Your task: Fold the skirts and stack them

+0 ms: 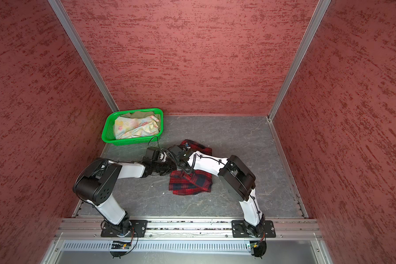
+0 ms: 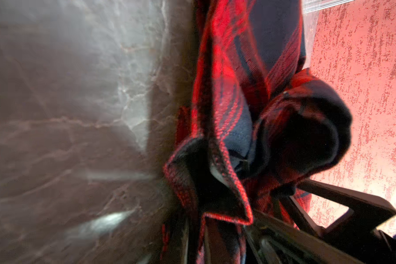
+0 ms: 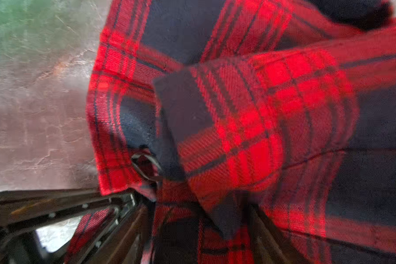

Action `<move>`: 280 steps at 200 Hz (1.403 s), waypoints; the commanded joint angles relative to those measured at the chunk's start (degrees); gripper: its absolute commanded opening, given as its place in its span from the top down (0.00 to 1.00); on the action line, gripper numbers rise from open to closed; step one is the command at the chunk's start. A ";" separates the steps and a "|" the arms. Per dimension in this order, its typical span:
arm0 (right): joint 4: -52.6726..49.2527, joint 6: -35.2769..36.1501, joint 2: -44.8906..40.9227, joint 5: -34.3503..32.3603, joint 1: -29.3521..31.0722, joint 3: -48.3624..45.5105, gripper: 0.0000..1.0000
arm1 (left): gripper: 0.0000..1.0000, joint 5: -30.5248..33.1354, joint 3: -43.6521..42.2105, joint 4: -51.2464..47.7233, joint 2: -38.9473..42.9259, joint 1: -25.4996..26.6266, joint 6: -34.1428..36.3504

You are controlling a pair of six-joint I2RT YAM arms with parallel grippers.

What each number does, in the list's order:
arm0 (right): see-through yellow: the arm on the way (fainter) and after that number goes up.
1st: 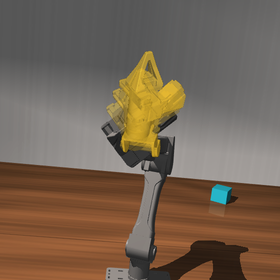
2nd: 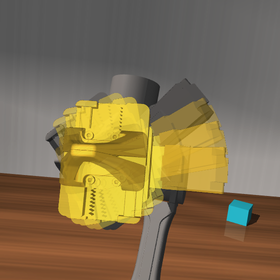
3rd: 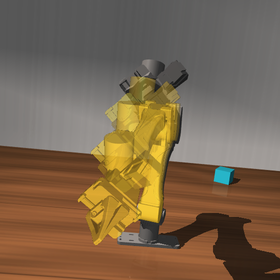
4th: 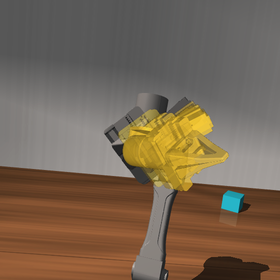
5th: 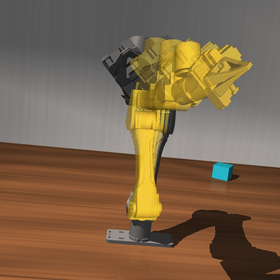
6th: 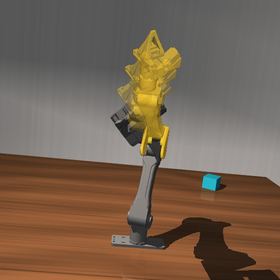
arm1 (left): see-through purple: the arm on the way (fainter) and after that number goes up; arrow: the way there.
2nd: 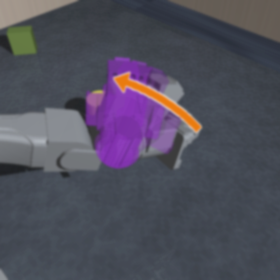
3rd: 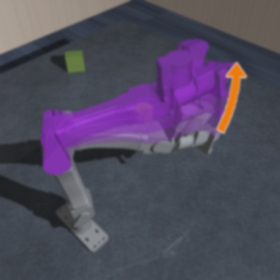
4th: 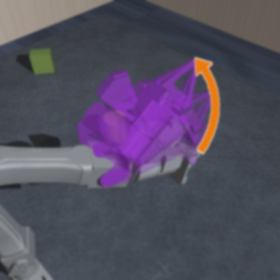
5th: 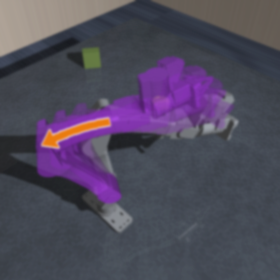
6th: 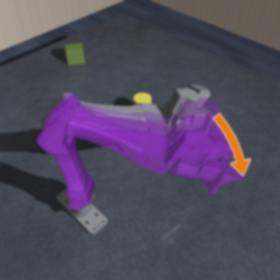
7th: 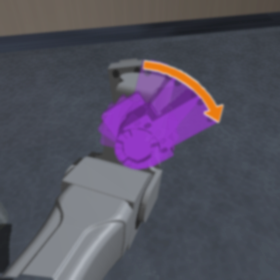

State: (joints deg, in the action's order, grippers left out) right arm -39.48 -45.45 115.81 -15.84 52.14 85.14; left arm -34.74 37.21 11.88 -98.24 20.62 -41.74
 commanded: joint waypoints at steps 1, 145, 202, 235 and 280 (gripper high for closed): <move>-3.44 -2.01 3.11 -0.51 0.62 1.21 0.32 | 0.87 -1.15 -0.82 2.11 -1.25 -0.23 -0.10; 9.27 1.79 -14.40 3.36 -4.19 -12.46 1.00 | 0.87 -1.99 -1.34 2.95 -2.91 -1.40 0.51; 12.29 4.01 -24.69 5.32 -7.38 -18.35 1.00 | 0.88 -2.25 -0.82 3.85 -4.60 -1.42 0.16; 12.20 4.50 -26.22 5.69 -7.58 -18.06 1.00 | 0.88 -2.19 -0.60 3.39 -4.51 -1.41 0.33; 13.73 2.94 -26.73 9.05 -7.58 -15.17 1.00 | 0.88 -2.19 -0.66 3.57 -4.42 -1.15 0.13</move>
State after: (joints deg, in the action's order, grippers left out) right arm -28.23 -41.56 90.85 -9.02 44.62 67.02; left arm -37.63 36.38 16.71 -101.21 19.55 -41.76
